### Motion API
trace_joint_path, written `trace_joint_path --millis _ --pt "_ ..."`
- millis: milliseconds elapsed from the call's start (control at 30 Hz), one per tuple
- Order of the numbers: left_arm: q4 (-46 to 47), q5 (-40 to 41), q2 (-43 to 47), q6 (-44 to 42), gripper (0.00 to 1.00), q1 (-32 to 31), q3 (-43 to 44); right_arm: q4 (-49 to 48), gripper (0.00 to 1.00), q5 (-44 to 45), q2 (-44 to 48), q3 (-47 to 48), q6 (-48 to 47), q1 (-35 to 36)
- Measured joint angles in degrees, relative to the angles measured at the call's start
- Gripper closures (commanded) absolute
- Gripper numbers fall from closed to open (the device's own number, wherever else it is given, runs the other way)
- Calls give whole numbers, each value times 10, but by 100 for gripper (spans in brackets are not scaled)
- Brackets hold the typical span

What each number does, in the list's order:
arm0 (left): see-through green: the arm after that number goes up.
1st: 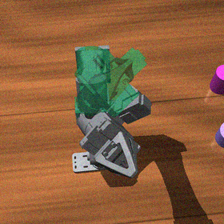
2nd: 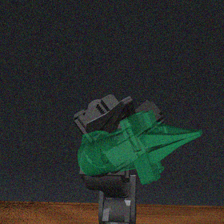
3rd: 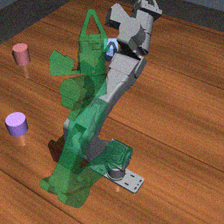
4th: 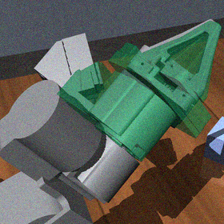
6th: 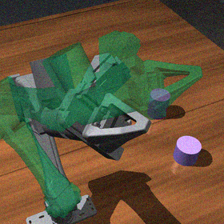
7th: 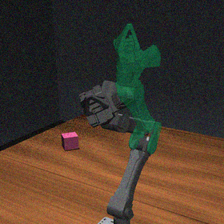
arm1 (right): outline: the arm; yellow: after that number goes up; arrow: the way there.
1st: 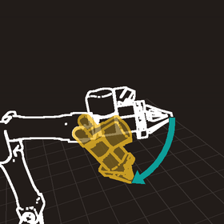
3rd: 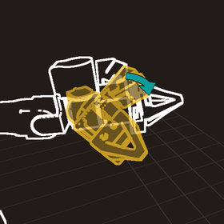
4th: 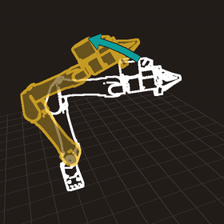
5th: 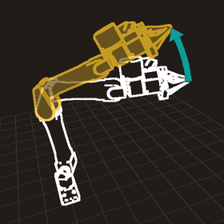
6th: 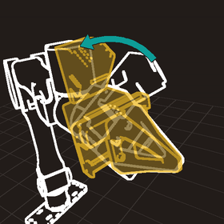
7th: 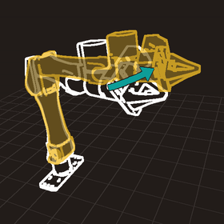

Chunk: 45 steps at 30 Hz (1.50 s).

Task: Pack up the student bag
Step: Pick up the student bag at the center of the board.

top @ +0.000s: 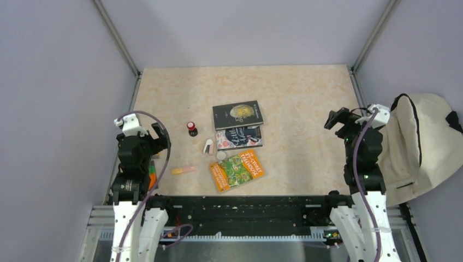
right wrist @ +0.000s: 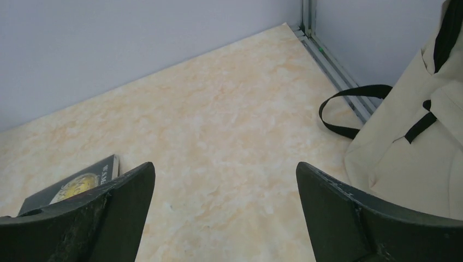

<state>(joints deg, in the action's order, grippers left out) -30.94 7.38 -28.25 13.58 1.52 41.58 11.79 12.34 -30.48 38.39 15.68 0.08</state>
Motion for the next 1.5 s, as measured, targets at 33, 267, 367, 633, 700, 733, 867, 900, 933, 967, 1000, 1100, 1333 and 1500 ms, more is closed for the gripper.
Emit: trace_joint_path --millis 33,267,367,633,700,733,867,900,933,967,1000,1100,1333,1500 --pt "-1 0 0 0 3 0 0 5 1 1 0 -2 0 0" --pt "-2 2 0 5 2 2 0 -6 1 14 15 -16 10 0" --pt "-2 7 -3 7 2 4 0 -38 1 5 31 -49 13 0" --pt "-3 28 -5 6 2 9 0 -66 1 -10 -10 -47 -20 0" --pt "-3 30 -5 5 2 10 0 -48 1 15 -55 1 -38 0" --pt "-3 30 -5 4 2 11 0 -42 1 30 -74 23 -47 0" --pt "0 30 -5 2 2 12 -2 -21 2 89 -118 81 -95 0" --pt "1 30 -6 0 2 12 -3 -15 2 104 -124 94 -110 0" --pt "1 30 -7 0 2 12 -5 -8 3 123 -132 108 -127 0" --pt "1 30 -10 -1 2 12 -5 -3 4 140 -140 122 -143 0" --pt "1 30 -14 -1 2 12 -5 3 5 161 -151 139 -162 0" --pt "3 30 -29 -2 2 14 -5 15 6 234 -187 189 -226 0" --pt "5 30 -58 -3 2 15 -5 10 3 356 -188 217 -373 0" --pt "5 30 -62 -3 2 15 -5 -6 1 391 -153 217 -435 0"
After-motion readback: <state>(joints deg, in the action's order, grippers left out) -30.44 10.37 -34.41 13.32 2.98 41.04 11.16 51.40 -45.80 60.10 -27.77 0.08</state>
